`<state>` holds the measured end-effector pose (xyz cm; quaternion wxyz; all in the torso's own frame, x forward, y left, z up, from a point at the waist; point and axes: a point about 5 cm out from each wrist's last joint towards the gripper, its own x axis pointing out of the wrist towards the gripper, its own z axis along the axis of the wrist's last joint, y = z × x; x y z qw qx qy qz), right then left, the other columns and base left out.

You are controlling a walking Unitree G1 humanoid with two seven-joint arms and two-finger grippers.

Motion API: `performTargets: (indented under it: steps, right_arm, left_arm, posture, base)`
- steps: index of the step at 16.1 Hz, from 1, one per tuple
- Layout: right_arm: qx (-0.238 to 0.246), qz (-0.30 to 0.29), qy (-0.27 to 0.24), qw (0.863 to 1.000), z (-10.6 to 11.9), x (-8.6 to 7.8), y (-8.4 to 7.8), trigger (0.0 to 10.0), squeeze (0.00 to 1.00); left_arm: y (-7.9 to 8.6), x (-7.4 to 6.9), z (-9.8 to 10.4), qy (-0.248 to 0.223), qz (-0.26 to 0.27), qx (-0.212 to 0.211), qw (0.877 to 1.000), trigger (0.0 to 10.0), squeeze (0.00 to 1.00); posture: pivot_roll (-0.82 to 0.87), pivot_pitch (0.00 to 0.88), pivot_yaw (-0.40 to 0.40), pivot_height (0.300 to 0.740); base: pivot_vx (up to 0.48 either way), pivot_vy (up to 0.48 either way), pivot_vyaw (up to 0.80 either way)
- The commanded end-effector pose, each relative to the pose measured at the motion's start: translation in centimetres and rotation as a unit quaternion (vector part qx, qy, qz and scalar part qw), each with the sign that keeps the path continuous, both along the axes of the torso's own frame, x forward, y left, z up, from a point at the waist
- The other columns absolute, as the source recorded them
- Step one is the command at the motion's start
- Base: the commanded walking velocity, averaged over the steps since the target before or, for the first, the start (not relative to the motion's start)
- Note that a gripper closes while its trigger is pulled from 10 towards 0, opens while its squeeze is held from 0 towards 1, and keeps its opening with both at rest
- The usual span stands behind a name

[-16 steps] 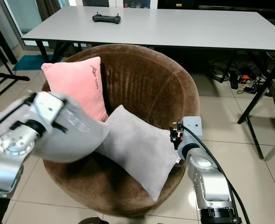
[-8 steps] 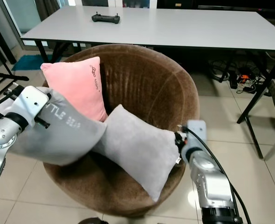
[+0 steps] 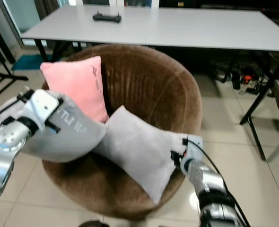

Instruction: Move the pillow to the sofa from floor

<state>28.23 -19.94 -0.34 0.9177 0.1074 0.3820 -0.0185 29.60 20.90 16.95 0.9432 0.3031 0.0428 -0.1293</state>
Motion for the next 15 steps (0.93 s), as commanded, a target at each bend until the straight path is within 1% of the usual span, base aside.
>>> performTargets:
  steps: [1, 3, 4, 5, 7, 10, 11, 12, 13, 14, 15]
  right_arm:
    - [0.015, -0.006, -0.014, 1.000, 0.2, 0.3, -0.1, 10.0, 1.00]
    - [0.078, -0.013, -0.023, 0.997, 0.0, 0.5, 0.6, 10.0, 1.00]
    - [0.084, -0.015, -0.022, 0.996, -0.1, 0.4, 0.7, 10.0, 1.00]
    - [0.088, -0.032, -0.017, 0.995, -0.5, 0.3, 0.5, 10.0, 1.00]
    - [0.093, -0.073, -0.014, 0.993, -1.0, 0.0, -0.1, 10.0, 1.00]
    - [0.096, -0.097, -0.008, 0.991, -1.5, -0.6, -0.8, 10.0, 1.00]
    - [0.101, -0.129, -0.001, 0.986, -1.9, -1.1, -1.3, 10.0, 1.00]
    - [0.104, -0.145, 0.005, 0.984, -2.1, -1.3, -1.5, 10.0, 1.00]
    - [0.132, -0.165, 0.016, 0.977, -2.6, -1.8, -1.3, 10.0, 1.00]
    - [0.132, -0.165, 0.016, 0.977, -2.6, -1.8, -1.3, 10.0, 1.00]
    - [0.160, -0.163, 0.023, 0.973, -2.9, -1.9, -0.3, 10.0, 0.00]
  left_arm:
    - [-0.1, 0.2, 2.1, -0.036, -0.005, -0.015, 0.999, 10.0, 0.00]
    - [-0.3, -0.1, 2.3, -0.023, -0.023, -0.028, 0.999, 10.0, 0.00]
    - [-0.3, -0.1, 2.2, -0.019, -0.027, -0.027, 0.999, 10.0, 0.00]
    - [-0.4, -0.2, 1.9, -0.007, -0.037, -0.025, 0.999, 10.0, 0.00]
    - [-0.4, -0.6, 1.8, 0.016, -0.058, -0.003, 0.998, 10.0, 0.00]
    - [0.1, -0.9, 2.0, 0.027, -0.061, 0.012, 0.998, 10.0, 0.00]
    - [0.3, -1.1, 2.2, 0.030, -0.060, 0.014, 0.998, 10.0, 0.00]
    - [0.3, -1.2, 2.3, 0.032, -0.060, 0.015, 0.998, 10.0, 0.00]
    - [0.5, -1.5, 2.5, 0.035, -0.059, 0.018, 0.997, 10.0, 0.00]
    - [0.5, -1.5, 2.5, 0.035, -0.059, 0.018, 0.997, 10.0, 0.00]
    - [0.7, -1.7, 2.7, 0.036, -0.056, 0.020, 0.998, 10.0, 0.00]
  posture:
    - [0.04, 0.000, 0.006, 0.740]
    - [0.07, 0.000, 0.004, 0.740]
    - [0.07, 0.000, 0.008, 0.740]
    - [0.08, 0.000, 0.013, 0.740]
    - [0.10, 0.007, 0.037, 0.740]
    - [0.13, 0.059, 0.041, 0.740]
    - [0.14, 0.071, 0.041, 0.740]
    - [0.14, 0.079, 0.041, 0.740]
    - [0.17, 0.104, 0.040, 0.740]
    - [0.17, 0.104, 0.040, 0.740]
    - [0.19, 0.126, 0.041, 0.740]
  base:
    - [0.000, 0.000, 0.00]
    - [0.000, 0.000, 0.00]
    - [0.000, 0.000, 0.00]
    - [0.000, 0.000, 0.00]
    - [0.000, 0.000, 0.00]
    - [0.000, 0.000, 0.00]
    - [0.000, 0.000, 0.00]
    - [0.000, 0.000, 0.00]
    - [0.000, 0.000, 0.00]
    - [0.000, 0.000, 0.00]
    - [0.000, 0.000, 0.00]
